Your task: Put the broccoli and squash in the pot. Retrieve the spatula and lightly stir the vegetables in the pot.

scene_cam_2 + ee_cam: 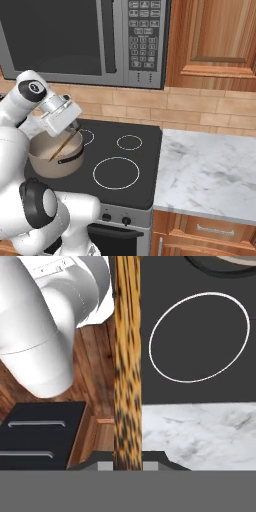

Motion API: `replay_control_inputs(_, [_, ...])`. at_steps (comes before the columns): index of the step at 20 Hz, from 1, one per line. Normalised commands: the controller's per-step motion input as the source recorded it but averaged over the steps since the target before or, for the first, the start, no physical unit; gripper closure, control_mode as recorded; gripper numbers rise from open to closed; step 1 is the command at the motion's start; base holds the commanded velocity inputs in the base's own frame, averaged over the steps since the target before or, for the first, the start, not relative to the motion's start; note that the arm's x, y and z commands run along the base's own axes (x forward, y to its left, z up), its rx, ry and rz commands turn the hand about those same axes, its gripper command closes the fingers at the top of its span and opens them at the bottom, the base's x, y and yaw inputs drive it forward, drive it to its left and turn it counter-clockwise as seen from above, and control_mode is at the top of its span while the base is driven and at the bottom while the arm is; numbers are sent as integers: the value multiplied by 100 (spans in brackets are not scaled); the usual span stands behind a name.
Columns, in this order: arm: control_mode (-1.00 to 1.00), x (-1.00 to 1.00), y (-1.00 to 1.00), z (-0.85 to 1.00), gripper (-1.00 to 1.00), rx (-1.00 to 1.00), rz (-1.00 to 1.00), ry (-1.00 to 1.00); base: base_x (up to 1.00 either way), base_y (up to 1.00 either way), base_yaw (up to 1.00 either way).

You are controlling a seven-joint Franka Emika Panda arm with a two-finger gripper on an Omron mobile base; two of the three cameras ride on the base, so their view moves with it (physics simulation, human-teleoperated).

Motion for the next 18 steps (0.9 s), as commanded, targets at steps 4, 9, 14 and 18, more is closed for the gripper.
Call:
replay_control_inputs(4, [-100, 6, 6, 0, 100, 3, -3, -4, 0, 0, 0])
replay_control_inputs(9, [-100, 2, 0, 0, 100, 0, 0, -3, 0, 0, 0])
replay_control_inputs(14, [-100, 27, 12, -12, 100, 0, 1, 0, 0, 0, 0])
replay_control_inputs(18, [-100, 32, 13, -11, 100, 0, 12, -6, 0, 0, 0])
